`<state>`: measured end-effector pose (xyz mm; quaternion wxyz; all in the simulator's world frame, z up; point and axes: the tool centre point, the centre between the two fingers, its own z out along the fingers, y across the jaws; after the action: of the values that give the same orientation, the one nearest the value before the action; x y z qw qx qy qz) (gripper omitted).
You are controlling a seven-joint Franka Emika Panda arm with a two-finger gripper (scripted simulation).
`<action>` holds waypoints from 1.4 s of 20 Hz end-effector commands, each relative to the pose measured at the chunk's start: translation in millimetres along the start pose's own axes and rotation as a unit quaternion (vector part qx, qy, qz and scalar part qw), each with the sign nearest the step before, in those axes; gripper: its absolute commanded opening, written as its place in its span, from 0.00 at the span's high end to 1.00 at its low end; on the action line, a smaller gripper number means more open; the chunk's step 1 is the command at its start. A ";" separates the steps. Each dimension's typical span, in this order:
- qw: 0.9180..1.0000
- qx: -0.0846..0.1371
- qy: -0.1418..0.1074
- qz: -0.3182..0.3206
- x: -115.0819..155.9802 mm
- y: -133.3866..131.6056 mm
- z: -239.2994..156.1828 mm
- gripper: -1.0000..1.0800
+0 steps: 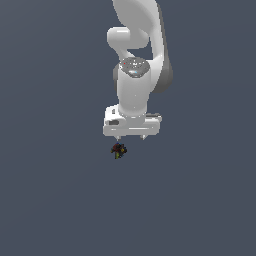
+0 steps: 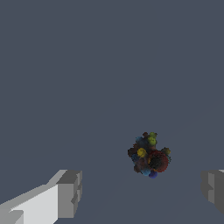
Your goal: Pick up the object and move it to a goal position.
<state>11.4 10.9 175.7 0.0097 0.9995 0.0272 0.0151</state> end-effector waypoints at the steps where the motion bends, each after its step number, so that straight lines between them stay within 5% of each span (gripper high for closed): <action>1: 1.000 0.000 0.000 0.000 0.0 0.0 0.0 0.04; 11: 0.999 -0.006 0.030 0.022 17.1 29.0 -29.7 0.04; 28: 0.992 0.003 0.014 0.125 3.5 35.4 11.1 0.04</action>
<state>19.4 -22.7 172.3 0.0053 0.9962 -0.0801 0.0331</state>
